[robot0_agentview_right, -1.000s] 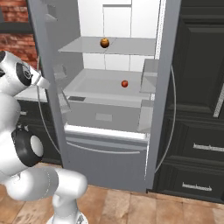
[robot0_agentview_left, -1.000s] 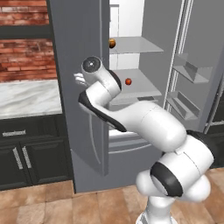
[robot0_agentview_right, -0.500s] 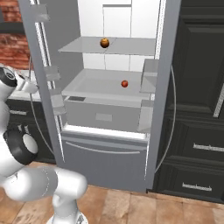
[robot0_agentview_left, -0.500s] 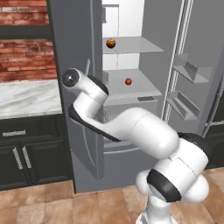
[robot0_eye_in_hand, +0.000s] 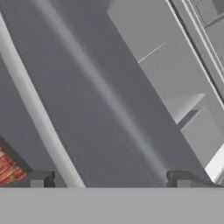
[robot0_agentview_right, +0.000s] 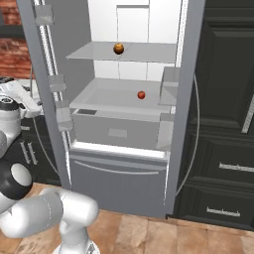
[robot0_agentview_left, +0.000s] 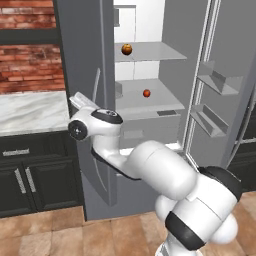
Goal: Retrieve the orange and apple from the fridge and place them into the bowl on the dining table.
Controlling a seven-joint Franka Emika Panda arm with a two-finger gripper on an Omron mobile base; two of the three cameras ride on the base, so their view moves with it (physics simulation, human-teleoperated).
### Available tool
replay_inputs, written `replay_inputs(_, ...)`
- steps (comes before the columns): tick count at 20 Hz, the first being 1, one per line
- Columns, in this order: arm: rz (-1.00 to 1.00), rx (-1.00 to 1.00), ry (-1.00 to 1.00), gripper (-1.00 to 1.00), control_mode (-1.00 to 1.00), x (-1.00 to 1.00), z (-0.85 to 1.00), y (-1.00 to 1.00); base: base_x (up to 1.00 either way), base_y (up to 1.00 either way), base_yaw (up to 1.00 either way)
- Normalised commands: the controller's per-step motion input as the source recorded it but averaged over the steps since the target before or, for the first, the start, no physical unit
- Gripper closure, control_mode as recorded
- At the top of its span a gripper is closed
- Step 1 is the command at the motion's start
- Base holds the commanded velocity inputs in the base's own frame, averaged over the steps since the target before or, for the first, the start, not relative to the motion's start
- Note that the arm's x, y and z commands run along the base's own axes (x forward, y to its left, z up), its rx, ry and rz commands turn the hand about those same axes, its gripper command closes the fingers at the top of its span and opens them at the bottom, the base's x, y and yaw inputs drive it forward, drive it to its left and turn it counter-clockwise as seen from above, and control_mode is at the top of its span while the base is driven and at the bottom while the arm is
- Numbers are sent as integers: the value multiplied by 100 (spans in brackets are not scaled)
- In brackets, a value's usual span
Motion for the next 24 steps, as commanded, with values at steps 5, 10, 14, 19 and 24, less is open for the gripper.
replay_inputs(5,36,13,-3,-100,-100,-7,42,0,0,0,0)
replay_inputs(10,45,9,8,-100,-100,2,31,4,0,0,0)
replay_inputs(14,45,1,7,-100,-100,-55,57,1,0,0,0)
replay_inputs(19,19,0,2,-100,-100,-97,91,0,0,0,0)
replay_inputs(24,8,0,-1,-100,-100,-98,100,1,0,0,0)
